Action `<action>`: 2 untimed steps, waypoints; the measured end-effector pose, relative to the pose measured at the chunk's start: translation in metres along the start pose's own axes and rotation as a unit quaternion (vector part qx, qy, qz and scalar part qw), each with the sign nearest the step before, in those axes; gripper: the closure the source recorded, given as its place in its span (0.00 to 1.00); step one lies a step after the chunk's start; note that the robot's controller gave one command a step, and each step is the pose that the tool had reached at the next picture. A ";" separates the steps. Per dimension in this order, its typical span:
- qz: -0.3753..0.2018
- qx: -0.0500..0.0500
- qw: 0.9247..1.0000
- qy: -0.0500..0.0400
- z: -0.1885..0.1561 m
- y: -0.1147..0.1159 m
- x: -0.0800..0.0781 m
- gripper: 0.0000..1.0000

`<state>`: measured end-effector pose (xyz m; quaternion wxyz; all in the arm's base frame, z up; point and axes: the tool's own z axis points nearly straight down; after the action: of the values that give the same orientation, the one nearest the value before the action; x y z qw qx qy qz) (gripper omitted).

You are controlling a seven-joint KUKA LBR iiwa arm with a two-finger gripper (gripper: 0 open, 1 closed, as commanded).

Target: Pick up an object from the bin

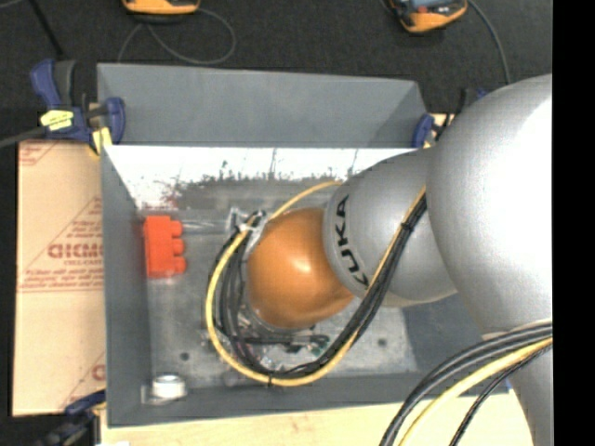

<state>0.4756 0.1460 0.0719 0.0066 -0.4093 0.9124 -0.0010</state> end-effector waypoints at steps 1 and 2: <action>0.003 0.001 1.000 -0.002 -0.001 -0.001 -0.002 0.00; 0.004 0.000 1.000 -0.001 -0.001 0.000 -0.001 1.00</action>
Offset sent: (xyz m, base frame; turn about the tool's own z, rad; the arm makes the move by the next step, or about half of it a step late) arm 0.0000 0.0000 0.0000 0.0000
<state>0.4764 0.1462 0.0724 0.0075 -0.4056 0.9140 -0.0001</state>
